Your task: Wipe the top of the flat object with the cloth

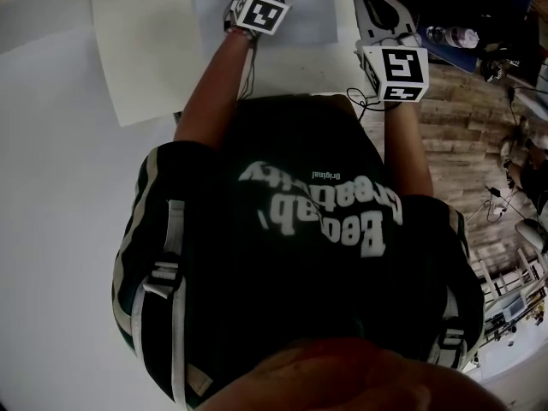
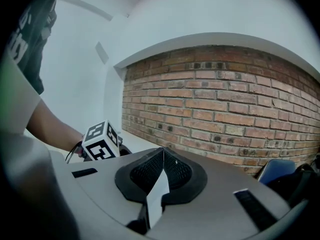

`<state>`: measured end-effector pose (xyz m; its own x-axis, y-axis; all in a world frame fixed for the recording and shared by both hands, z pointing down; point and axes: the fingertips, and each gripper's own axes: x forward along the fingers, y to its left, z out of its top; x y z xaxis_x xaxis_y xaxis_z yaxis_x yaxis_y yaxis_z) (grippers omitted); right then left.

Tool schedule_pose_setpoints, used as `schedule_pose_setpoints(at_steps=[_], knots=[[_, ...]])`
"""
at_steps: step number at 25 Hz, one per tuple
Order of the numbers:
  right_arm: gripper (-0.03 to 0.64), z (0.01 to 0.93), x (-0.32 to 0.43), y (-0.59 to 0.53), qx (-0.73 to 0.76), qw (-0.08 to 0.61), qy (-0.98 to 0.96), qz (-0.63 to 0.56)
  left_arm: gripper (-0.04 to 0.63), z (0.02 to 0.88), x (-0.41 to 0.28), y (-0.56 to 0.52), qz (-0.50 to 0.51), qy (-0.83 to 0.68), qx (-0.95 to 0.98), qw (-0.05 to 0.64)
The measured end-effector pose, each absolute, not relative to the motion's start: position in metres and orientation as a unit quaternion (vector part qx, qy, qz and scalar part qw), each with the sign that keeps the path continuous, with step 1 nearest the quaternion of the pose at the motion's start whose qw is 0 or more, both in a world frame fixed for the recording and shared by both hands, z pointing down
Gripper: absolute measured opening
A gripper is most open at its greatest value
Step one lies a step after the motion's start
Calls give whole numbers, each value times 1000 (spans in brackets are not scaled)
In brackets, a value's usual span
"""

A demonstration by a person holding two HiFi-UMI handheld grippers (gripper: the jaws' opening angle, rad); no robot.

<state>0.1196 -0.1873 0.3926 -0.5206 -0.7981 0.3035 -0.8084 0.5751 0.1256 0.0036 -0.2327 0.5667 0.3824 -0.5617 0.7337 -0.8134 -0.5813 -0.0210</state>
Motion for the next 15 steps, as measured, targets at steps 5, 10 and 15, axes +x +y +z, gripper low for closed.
schedule_pose_setpoints(at_steps=[5, 10, 15], knots=[[-5, 393, 122, -185, 461, 167, -872, 14, 153, 565, 4, -255, 364, -434, 806, 173], [-5, 394, 121, -184, 458, 165, -874, 15, 152, 565, 8, -244, 357, -433, 808, 180], [-5, 390, 117, -188, 455, 159, -876, 11, 152, 563, 16, -212, 356, -416, 817, 179]])
